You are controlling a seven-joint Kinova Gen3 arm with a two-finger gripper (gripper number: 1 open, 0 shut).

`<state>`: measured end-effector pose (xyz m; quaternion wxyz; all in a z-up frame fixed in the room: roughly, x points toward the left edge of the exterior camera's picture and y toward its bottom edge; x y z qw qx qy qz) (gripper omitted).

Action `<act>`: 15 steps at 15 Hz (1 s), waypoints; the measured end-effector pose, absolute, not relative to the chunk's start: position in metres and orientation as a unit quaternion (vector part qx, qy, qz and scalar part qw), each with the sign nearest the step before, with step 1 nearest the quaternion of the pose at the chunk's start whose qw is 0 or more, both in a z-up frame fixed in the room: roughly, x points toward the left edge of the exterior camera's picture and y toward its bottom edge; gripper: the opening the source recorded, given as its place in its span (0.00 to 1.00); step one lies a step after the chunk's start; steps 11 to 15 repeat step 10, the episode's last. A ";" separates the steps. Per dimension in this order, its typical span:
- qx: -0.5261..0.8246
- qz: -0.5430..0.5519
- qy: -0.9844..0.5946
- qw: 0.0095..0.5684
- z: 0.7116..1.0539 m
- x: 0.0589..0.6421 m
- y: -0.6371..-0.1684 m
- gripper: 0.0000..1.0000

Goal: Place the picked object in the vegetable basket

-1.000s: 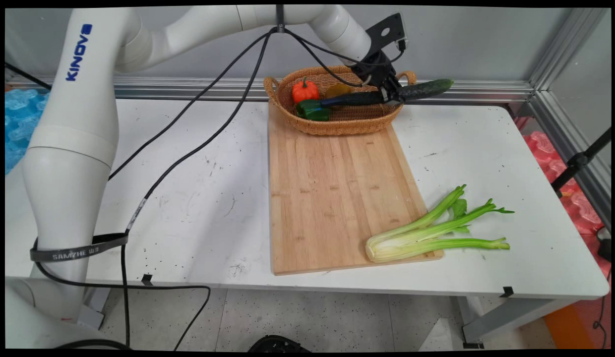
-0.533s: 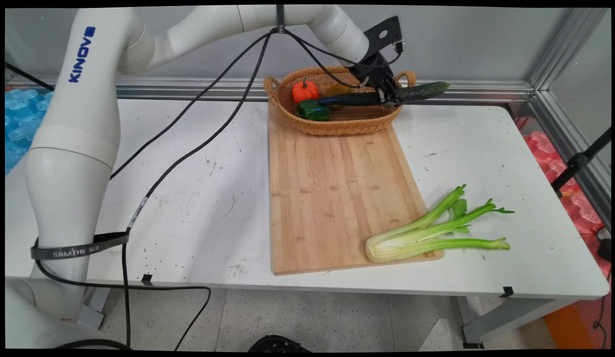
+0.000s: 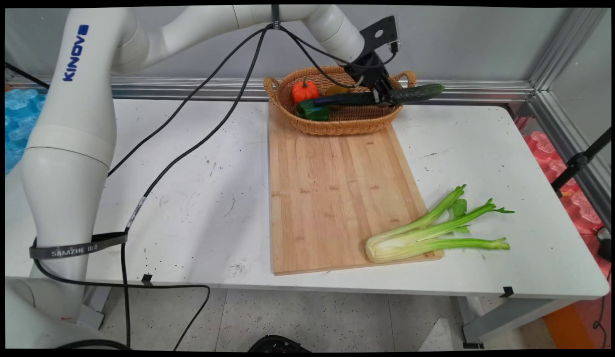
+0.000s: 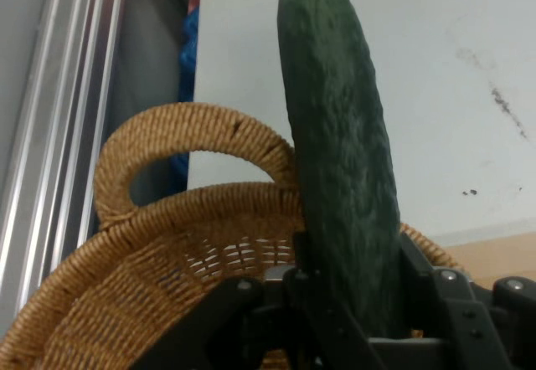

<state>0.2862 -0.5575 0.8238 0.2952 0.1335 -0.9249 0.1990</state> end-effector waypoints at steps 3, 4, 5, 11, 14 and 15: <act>0.133 0.200 -0.926 0.292 0.826 0.290 -0.556 0.00; 0.133 0.200 -0.926 0.291 0.827 0.291 -0.556 1.00; 0.134 0.200 -0.926 0.290 0.828 0.291 -0.556 1.00; 0.135 0.199 -0.927 0.287 0.830 0.295 -0.553 1.00; 0.135 0.199 -0.927 0.287 0.830 0.295 -0.553 1.00; 0.135 0.199 -0.927 0.287 0.830 0.295 -0.553 1.00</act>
